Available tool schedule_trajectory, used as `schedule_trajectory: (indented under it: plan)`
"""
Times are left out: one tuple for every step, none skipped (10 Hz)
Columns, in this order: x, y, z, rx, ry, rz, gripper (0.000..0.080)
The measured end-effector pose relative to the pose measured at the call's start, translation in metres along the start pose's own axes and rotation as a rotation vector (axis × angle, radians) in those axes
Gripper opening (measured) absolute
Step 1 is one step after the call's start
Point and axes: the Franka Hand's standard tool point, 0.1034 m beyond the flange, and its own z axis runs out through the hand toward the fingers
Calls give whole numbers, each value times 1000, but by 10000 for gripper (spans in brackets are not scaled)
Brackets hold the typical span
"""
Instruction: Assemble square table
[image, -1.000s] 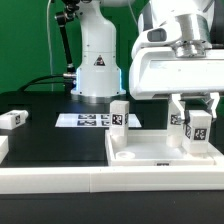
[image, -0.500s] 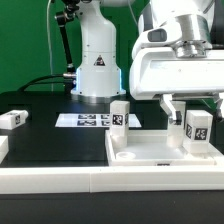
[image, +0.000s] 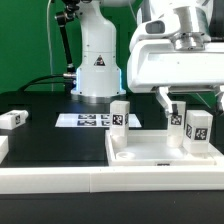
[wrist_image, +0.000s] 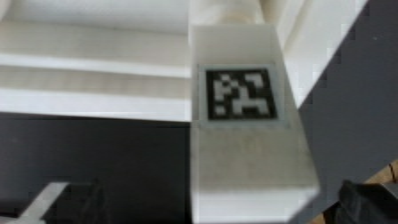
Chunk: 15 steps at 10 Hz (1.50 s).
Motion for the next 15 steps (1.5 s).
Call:
schedule_trajectory:
  plan:
    - [6,-1,-6,7,-7,0,649]
    - [11,-2,-10,10,-5,1,649]
    - [7,-2,-8,12,-20,1,649]
    - [6,-4,-7,18,-45,2,649]
    - [5,-2,-6,17,-49,0,649]
    - [-3,1,-1,22,-115,2,649]
    - [-5,-1,2,42,-213,8,649]
    - [-2,-2,4,54,-272,15,649]
    - [-5,-3,6,67,-350,24,649]
    - [-3,-4,9,74,-389,32,649]
    - [-8,-7,10,87,-476,40,649]
    - [-6,-7,10,99,-542,41,649]
    - [-4,-6,12,102,-560,43,649]
    - [-4,-3,13,100,-565,45,649]
    - [-4,0,14,99,-565,49,649]
